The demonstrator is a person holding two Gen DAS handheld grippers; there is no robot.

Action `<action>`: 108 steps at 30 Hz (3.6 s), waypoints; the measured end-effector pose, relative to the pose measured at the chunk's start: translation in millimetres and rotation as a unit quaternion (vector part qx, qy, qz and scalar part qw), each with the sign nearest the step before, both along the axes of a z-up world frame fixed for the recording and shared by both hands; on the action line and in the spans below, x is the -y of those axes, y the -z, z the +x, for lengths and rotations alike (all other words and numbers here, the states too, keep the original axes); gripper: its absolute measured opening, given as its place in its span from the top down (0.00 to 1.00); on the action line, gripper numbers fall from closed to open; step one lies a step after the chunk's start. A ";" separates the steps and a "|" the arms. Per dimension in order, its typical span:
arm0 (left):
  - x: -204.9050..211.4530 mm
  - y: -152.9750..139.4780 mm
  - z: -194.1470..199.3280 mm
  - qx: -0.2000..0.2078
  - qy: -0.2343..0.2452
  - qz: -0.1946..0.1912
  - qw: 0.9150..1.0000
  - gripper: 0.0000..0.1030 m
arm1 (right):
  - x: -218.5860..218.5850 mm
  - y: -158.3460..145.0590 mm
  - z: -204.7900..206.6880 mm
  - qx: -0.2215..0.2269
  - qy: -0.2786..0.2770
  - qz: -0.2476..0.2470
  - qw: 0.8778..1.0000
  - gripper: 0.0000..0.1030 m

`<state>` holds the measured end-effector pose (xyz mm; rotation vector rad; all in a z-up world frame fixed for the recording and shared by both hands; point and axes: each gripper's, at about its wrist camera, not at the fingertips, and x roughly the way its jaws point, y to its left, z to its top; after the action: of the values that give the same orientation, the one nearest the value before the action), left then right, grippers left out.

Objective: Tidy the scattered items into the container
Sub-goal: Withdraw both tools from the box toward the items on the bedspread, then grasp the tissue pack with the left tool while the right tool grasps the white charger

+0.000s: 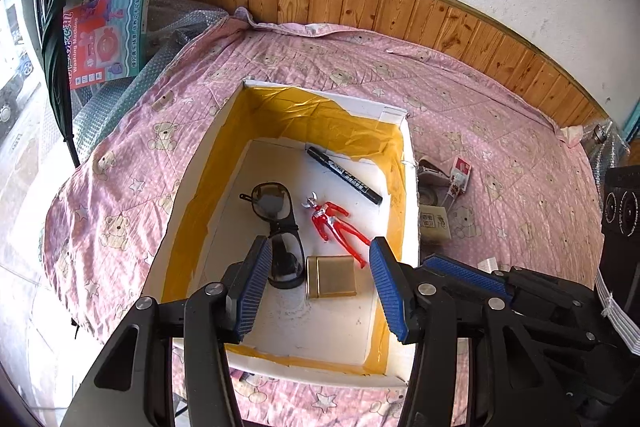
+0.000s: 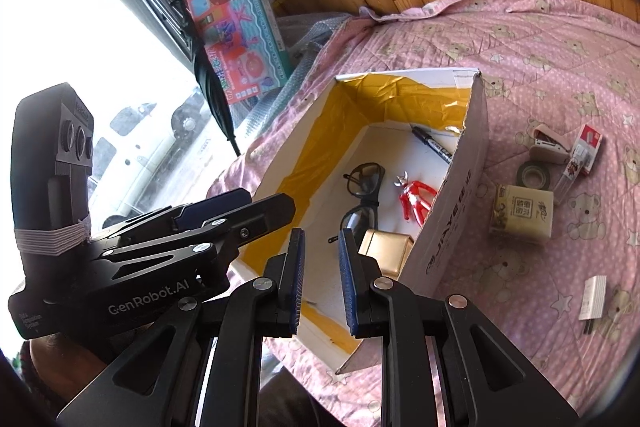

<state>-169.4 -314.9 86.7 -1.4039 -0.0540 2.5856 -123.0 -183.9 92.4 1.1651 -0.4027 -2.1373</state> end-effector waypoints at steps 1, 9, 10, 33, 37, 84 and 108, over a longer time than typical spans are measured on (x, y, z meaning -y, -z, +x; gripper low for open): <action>-0.5 -2.0 3.7 -0.001 0.001 0.003 1.000 0.49 | -1.5 -1.0 3.8 -0.001 0.001 -0.001 1.000 0.81; -7.2 -12.2 29.3 -0.011 0.003 0.011 1.000 0.49 | -18.4 -9.0 33.6 -0.009 0.006 -0.016 1.000 0.81; -7.7 -13.0 32.8 -0.011 0.003 0.014 1.000 0.49 | -21.1 -9.1 36.8 -0.009 0.007 -0.017 1.000 0.81; -50.7 -8.5 84.9 -0.008 0.044 0.027 0.999 0.49 | -82.1 8.9 92.0 0.003 0.055 -0.030 0.998 0.81; -68.8 -3.6 86.5 -0.003 0.062 0.028 0.998 0.49 | -101.6 16.2 96.1 0.009 0.075 -0.030 0.997 0.81; -182.4 132.8 -58.9 0.102 0.091 -0.004 0.991 0.39 | -196.6 132.4 10.5 0.075 0.209 0.121 0.968 0.62; -198.2 159.8 -89.1 0.082 0.123 -0.052 0.988 0.34 | -170.9 158.2 -32.4 0.044 0.175 0.192 0.965 0.67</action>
<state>-258.4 -116.7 -73.2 -1.5480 0.2209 2.2988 -155.4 -12.9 -65.8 1.4990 -0.2499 -2.5572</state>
